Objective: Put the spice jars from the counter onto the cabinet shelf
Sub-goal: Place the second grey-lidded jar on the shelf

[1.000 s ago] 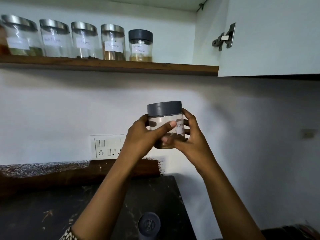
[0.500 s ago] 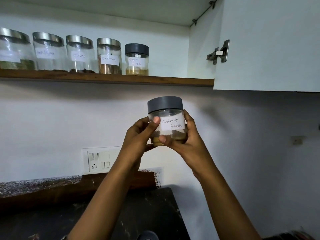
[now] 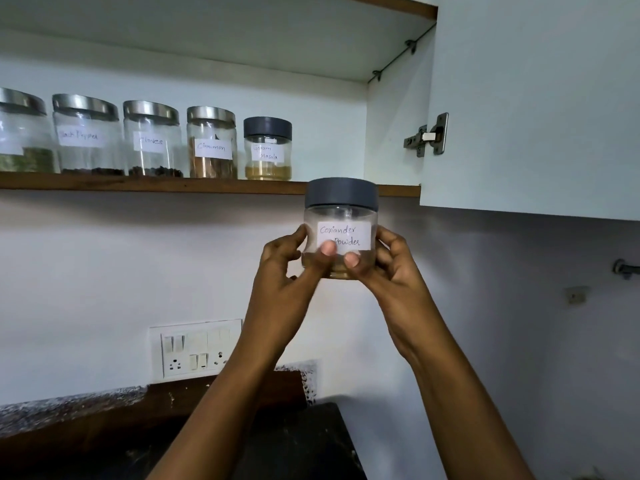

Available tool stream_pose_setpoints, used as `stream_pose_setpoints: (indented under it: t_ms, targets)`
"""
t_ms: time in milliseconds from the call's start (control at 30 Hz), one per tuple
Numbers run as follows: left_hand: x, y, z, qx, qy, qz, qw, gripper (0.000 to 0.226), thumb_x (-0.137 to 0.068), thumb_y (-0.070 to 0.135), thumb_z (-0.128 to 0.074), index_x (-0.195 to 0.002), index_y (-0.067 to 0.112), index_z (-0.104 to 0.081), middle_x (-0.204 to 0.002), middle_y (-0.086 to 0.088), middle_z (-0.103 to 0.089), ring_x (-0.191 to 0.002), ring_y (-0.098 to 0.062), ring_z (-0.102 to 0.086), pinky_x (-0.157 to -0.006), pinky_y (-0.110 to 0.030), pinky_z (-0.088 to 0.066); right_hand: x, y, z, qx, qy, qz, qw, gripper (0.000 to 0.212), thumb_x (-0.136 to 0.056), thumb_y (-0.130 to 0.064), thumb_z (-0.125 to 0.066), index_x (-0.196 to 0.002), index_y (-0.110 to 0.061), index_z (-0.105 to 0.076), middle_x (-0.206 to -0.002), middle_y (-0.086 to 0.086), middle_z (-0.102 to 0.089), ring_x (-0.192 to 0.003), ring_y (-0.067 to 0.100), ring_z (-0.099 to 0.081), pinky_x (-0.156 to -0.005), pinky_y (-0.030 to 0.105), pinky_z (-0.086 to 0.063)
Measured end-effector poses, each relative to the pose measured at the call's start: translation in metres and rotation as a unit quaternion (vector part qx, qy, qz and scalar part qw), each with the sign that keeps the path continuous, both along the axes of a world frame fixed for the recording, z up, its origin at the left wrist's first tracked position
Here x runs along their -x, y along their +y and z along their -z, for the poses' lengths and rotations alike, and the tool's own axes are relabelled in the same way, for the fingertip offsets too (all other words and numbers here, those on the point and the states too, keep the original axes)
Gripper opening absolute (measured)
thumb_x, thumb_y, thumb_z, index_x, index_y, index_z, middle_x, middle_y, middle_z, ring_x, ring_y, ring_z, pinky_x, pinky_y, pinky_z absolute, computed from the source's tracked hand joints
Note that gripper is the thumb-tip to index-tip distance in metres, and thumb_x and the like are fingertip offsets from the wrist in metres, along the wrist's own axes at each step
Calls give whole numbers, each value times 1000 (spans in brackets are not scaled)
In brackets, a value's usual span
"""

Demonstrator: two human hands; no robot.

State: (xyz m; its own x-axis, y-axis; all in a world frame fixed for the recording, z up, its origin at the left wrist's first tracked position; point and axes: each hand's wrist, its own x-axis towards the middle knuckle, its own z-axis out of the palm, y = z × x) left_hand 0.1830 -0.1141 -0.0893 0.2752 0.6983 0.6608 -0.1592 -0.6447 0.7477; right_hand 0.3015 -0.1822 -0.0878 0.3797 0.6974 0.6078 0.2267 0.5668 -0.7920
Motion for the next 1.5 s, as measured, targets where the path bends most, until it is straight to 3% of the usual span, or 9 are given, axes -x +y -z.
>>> stream_pose_setpoints:
  t_ms: [167, 267, 333, 433, 633, 733, 933, 1167, 1500]
  targets:
    - [-2, 7, -14, -47, 38, 34, 998, 77, -73, 50, -62, -143, 29, -39, -132, 10, -40, -114, 5, -46, -72, 7, -40, -1, -2, -19, -24, -9, 17, 1000, 49, -72, -46, -56, -120, -36, -52, -111, -20, -66, -108, -3, -60, -86, 12, -48]
    - [-8, 10, -23, -78, 0, 21, 997, 76, -73, 51, -69, -140, 28, -44, -132, 9, -45, -114, 1, -50, -81, -4, -48, -5, 1, -31, -45, 28, 21, 998, 34, -79, -43, -52, -111, -36, -59, -99, -22, -70, -105, -2, -62, -93, 19, -47]
    - [-14, 12, -30, -89, -40, 10, 995, 73, -74, 44, -74, -139, 23, -46, -134, 7, -52, -116, -2, -53, -89, -17, -51, -9, 5, -39, -56, 30, 34, 997, 37, -85, -33, -57, -121, -29, -58, -110, -14, -69, -112, 6, -61, -100, 26, -45]
    - [-22, 18, -48, -94, -65, -11, 993, 71, -77, 36, -75, -140, 19, -46, -131, 6, -58, -111, 1, -54, -93, -21, -48, -15, 13, -57, -69, 32, 43, 996, 50, -86, -20, -62, -134, -16, -49, -125, -1, -63, -118, 12, -57, -105, 32, -43]
    - [-40, 49, -101, -174, 40, -89, 980, 69, -75, 58, -61, -133, 21, -51, -119, 5, -67, -105, -12, -63, -89, -32, -52, -43, 46, -109, -67, -36, 83, 994, 57, -81, -18, -70, -132, -13, -48, -127, 4, -61, -119, 18, -57, -107, 38, -41]
    - [-46, 64, -122, -196, 92, -132, 967, 51, -83, 47, -62, -126, 20, -55, -111, 1, -69, -102, -18, -63, -85, -33, -51, -55, 66, -125, -48, -54, 85, 994, 56, -82, -15, -70, -132, -11, -46, -124, 5, -63, -116, 20, -59, -105, 35, -41]
    - [-60, 87, -135, -164, 202, -217, 941, 47, -83, 51, -60, -115, 18, -57, -104, -3, -68, -98, -26, -63, -79, -35, -51, -68, 97, -135, 11, -88, 88, 992, 49, -86, -9, -63, -132, -6, -45, -125, 7, -61, -114, 18, -58, -90, 19, -43]
    - [-67, 100, -143, -144, 268, -276, 912, 46, -82, 47, -65, -107, 9, -58, -107, -11, -66, -98, -30, -62, -73, -31, -42, -80, 120, -144, 107, -162, 106, 975, 35, -89, -10, -60, -123, -5, -53, -111, 7, -64, -101, 15, -58, -87, 21, -41]
    - [-78, 117, -150, -128, 313, -305, 890, 48, -82, 42, -68, -113, 8, -55, -115, -11, -64, -106, -29, -60, -79, -32, -42, -97, 148, -158, 194, -165, 112, 960, 35, -86, -6, -64, -119, -3, -55, -121, 14, -63, -96, 18, -57, -79, 29, -44]
